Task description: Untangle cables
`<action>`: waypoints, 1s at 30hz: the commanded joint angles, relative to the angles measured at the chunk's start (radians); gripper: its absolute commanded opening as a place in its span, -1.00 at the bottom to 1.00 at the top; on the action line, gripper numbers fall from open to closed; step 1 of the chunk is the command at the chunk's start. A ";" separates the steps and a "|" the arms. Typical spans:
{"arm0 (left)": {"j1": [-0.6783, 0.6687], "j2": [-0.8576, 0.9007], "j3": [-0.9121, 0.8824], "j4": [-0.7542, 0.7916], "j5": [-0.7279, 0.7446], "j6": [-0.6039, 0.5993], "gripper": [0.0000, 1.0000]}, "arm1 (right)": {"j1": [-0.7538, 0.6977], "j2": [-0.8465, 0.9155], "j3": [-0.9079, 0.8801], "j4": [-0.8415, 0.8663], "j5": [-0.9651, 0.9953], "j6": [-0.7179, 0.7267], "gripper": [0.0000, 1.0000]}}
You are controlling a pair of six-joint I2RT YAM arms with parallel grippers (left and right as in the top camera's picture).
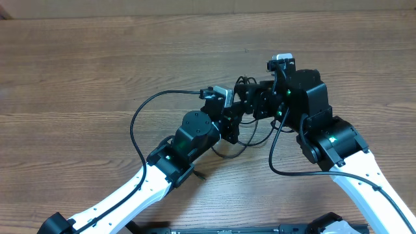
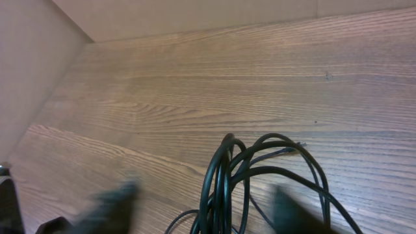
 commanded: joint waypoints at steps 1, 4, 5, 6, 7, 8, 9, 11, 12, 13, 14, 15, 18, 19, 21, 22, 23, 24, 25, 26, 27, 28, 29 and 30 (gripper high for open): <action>0.001 0.005 0.007 0.006 -0.003 0.039 -0.91 | -0.003 -0.008 0.034 -0.003 0.043 -0.007 1.00; 0.001 0.005 0.007 0.009 -0.003 0.051 -0.91 | -0.003 -0.008 0.034 -0.011 0.056 -0.007 1.00; 0.001 0.005 0.007 0.013 -0.003 0.055 -0.92 | -0.003 -0.008 0.034 -0.012 0.056 -0.007 1.00; 0.001 0.005 0.007 0.018 -0.003 0.056 -0.91 | -0.003 -0.008 0.034 -0.013 0.056 -0.007 1.00; 0.001 0.005 0.007 0.024 -0.001 0.066 -0.92 | -0.003 -0.008 0.034 -0.013 0.056 -0.007 1.00; 0.001 0.005 0.007 0.031 0.006 0.079 -0.92 | -0.003 -0.008 0.034 -0.012 0.054 -0.006 1.00; 0.001 0.005 0.007 0.037 0.014 0.090 -0.92 | -0.003 -0.008 0.034 -0.013 0.052 -0.006 1.00; 0.001 0.005 0.007 0.050 0.028 0.100 -0.92 | -0.003 -0.008 0.034 -0.024 0.052 -0.006 0.98; 0.001 0.005 0.007 0.051 0.028 0.099 -0.91 | -0.003 -0.008 0.034 -0.029 0.052 -0.006 0.87; 0.001 0.005 0.007 0.051 0.027 0.099 -0.91 | -0.003 -0.008 0.034 -0.032 0.052 -0.006 0.81; 0.001 0.005 0.007 0.051 0.027 0.099 -0.91 | -0.003 -0.008 0.034 -0.033 0.052 -0.006 0.71; 0.001 0.005 0.007 0.051 0.026 0.100 -0.91 | -0.003 -0.008 0.034 -0.035 0.053 -0.006 0.50; 0.001 0.005 0.007 0.057 0.023 0.112 -0.92 | -0.003 -0.006 0.034 -0.036 0.053 -0.006 0.43; 0.001 0.005 0.007 0.057 0.022 0.112 -0.92 | -0.003 -0.005 0.034 -0.036 0.053 -0.006 0.43; 0.008 0.005 0.007 0.058 0.023 0.111 -0.92 | -0.003 0.003 0.034 -0.043 0.053 -0.006 0.42; 0.012 0.005 0.007 0.058 0.023 0.111 -0.91 | -0.003 0.007 0.034 -0.046 0.053 -0.006 0.42; 0.017 0.005 0.007 0.058 0.023 0.111 -0.92 | -0.003 0.011 0.034 -0.047 0.053 -0.006 0.43; 0.021 0.005 0.007 0.058 0.023 0.111 -0.92 | -0.003 0.016 0.034 -0.049 0.053 -0.006 0.43; 0.024 0.005 0.007 0.057 0.023 0.111 -0.91 | -0.003 0.021 0.034 -0.050 0.053 -0.006 0.42; 0.027 0.005 0.007 0.057 0.024 0.110 -0.92 | -0.003 0.026 0.034 -0.050 0.053 -0.006 0.42; 0.027 0.005 0.007 0.057 0.027 0.110 -0.92 | -0.003 0.031 0.034 -0.050 0.053 -0.006 0.43; 0.027 0.005 0.007 0.057 0.027 0.110 -0.91 | -0.003 0.034 0.034 -0.050 0.053 -0.006 0.42; 0.027 0.005 0.007 0.057 0.027 0.110 -0.91 | -0.003 0.036 0.034 -0.050 0.053 -0.006 0.41; 0.027 0.005 0.007 0.056 0.027 0.110 -0.92 | -0.003 0.037 0.034 -0.050 0.053 -0.006 0.41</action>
